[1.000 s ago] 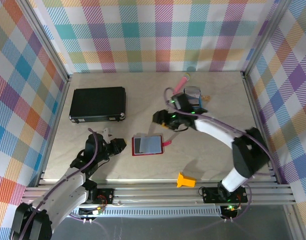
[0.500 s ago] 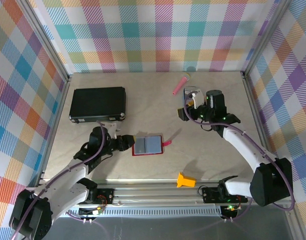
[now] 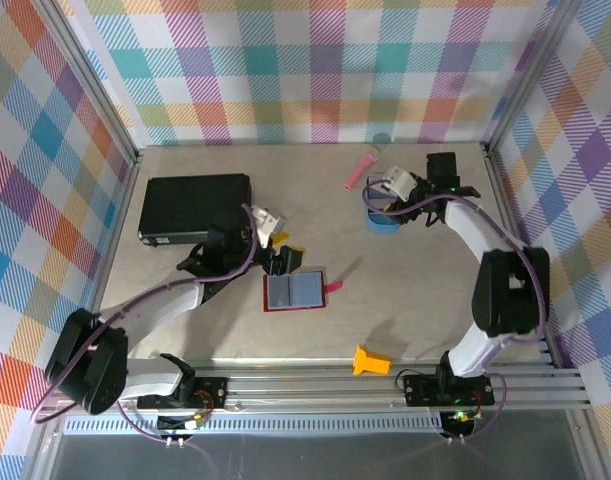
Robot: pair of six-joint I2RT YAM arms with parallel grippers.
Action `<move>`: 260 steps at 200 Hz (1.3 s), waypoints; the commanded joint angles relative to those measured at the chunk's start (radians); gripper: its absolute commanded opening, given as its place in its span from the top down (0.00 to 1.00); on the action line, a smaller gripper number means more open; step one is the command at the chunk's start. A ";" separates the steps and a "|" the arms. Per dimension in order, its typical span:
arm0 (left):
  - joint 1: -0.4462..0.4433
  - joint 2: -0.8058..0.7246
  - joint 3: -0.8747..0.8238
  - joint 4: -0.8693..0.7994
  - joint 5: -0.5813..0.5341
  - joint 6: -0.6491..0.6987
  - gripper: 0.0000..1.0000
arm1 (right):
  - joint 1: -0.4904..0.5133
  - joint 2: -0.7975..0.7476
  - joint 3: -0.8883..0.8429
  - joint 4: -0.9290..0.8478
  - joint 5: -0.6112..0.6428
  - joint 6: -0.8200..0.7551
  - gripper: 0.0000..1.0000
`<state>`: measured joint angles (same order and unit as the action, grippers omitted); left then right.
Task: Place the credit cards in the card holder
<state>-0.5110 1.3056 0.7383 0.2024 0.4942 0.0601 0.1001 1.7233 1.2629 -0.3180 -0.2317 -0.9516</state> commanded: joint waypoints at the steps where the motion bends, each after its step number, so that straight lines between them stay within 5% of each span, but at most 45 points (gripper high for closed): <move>1: 0.004 0.046 0.073 -0.075 0.065 0.197 0.25 | -0.005 0.106 0.057 0.105 0.030 -0.225 0.30; 51: 0.015 0.097 0.007 0.000 0.050 0.299 0.23 | -0.007 0.316 0.182 0.332 0.085 -0.300 0.28; 96: 0.025 0.150 0.003 0.038 0.052 0.302 0.23 | -0.007 0.452 0.320 0.348 0.115 -0.376 0.28; 177: 0.035 0.185 0.004 0.063 0.071 0.283 0.23 | -0.007 0.475 0.349 0.252 0.015 -0.449 0.24; 260: 0.035 0.195 0.007 0.065 0.071 0.268 0.23 | -0.007 0.532 0.430 0.265 0.135 -0.404 0.26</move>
<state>-0.4816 1.4868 0.7475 0.2394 0.5346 0.3302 0.0978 2.2417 1.6634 -0.0681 -0.1257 -1.3754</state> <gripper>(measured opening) 0.770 0.752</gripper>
